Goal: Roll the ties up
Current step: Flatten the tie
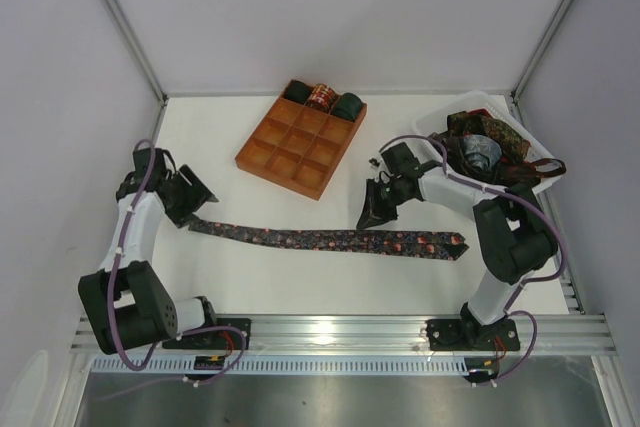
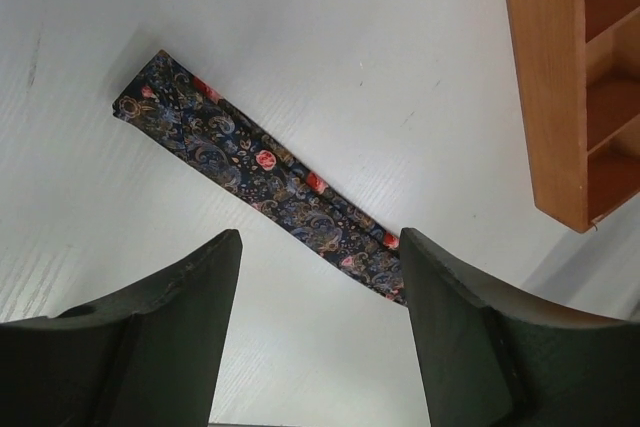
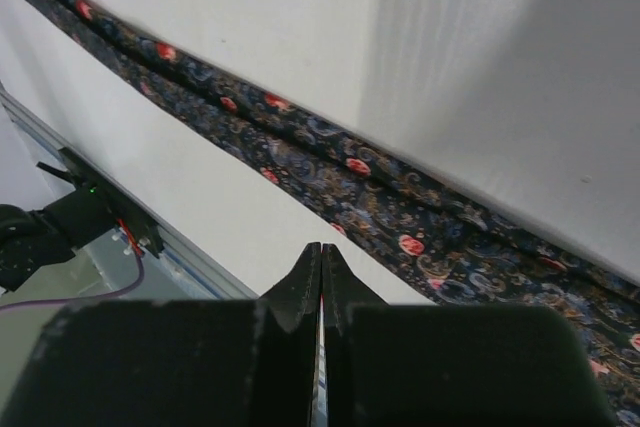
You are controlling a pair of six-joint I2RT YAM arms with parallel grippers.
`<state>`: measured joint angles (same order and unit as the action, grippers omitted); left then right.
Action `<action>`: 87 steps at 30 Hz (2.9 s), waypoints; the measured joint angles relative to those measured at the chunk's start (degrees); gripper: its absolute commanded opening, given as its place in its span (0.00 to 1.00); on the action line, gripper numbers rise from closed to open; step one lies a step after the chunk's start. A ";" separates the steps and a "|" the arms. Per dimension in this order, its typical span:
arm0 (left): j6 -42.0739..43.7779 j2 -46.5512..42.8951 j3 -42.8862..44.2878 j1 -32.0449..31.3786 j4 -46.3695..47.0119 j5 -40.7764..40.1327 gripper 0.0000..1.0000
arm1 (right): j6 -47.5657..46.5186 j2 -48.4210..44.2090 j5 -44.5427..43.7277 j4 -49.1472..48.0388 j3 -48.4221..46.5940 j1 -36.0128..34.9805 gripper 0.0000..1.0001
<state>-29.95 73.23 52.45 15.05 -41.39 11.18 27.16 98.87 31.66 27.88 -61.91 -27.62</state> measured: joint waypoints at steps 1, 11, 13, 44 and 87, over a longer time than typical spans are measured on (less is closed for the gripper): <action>0.02 -0.61 -0.13 0.00 0.02 0.11 0.71 | -0.09 -0.13 -0.24 -0.17 0.74 0.04 0.00; 0.02 -1.77 -1.86 0.00 -0.11 2.25 0.71 | -1.07 0.57 -8.00 -1.22 3.69 -1.88 0.00; 0.02 -1.77 -1.86 0.00 -0.09 2.64 0.71 | -0.98 1.27 -10.21 -1.42 5.09 -1.81 0.00; 11.13 18.64 0.46 0.50 6.78 24.72 0.61 | -1.49 -5.73 -5.46 3.02 -4.83 -3.50 0.42; 18.45 28.37 2.34 -2.43 7.61 22.99 0.27 | 27.30 27.80 -7.37 -18.53 -27.85 -21.79 0.00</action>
<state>-11.51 101.60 54.78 12.62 -33.78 34.17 54.46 126.67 24.29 9.34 -89.76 -49.41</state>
